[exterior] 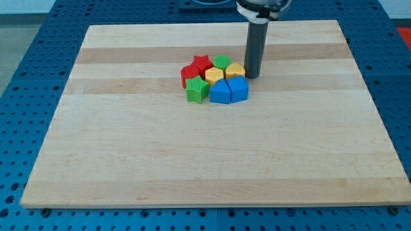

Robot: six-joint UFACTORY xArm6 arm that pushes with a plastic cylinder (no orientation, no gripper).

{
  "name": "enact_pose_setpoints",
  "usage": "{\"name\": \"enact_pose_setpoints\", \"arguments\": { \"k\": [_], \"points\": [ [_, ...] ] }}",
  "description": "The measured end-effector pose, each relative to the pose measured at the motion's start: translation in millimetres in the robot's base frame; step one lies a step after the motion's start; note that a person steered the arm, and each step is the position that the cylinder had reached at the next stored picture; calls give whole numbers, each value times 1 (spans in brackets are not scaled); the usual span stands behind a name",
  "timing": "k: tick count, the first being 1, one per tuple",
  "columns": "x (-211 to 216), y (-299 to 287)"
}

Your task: Place the heart above the cube

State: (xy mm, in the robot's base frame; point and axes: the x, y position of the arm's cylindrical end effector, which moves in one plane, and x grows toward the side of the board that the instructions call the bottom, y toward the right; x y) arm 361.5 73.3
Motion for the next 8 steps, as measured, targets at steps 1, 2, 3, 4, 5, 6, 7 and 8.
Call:
{"name": "enact_pose_setpoints", "arguments": {
  "k": [1,2,3,4,5,6,7,8],
  "points": [
    [0,0],
    [0,7],
    [0,18],
    [3,22],
    [15,22],
    [33,22],
    [48,22],
    [59,22]
  ]
}}
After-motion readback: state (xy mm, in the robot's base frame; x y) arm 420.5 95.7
